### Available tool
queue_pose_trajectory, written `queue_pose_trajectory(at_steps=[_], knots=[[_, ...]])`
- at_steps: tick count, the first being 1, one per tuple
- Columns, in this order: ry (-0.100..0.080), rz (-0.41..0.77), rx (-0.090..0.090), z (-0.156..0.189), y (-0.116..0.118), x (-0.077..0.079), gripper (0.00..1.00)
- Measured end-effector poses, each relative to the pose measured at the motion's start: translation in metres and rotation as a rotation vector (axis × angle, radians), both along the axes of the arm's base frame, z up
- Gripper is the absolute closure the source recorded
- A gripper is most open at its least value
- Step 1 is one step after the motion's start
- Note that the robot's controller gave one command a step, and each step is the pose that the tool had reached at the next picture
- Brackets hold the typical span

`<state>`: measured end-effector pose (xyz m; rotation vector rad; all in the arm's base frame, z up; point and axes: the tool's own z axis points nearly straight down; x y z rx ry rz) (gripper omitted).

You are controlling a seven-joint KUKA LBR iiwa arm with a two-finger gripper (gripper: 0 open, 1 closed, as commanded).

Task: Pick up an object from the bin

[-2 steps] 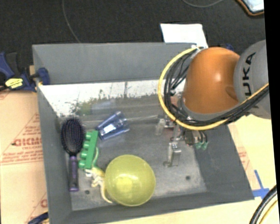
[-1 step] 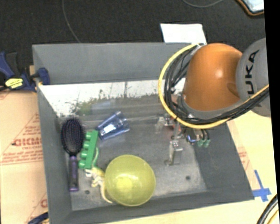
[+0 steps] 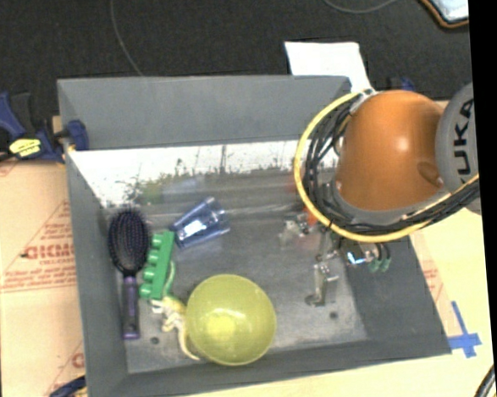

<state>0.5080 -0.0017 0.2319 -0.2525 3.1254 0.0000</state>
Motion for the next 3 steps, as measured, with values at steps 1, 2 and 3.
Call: queue_pose_trajectory(at_steps=[1,2,3], knots=[[-0.005,-0.100,0.001,-0.046,0.029,0.010,0.00],[-0.013,-0.087,0.002,-0.040,0.065,0.010,0.00],[-0.005,-0.171,-0.001,-0.082,0.040,-0.019,0.00]])
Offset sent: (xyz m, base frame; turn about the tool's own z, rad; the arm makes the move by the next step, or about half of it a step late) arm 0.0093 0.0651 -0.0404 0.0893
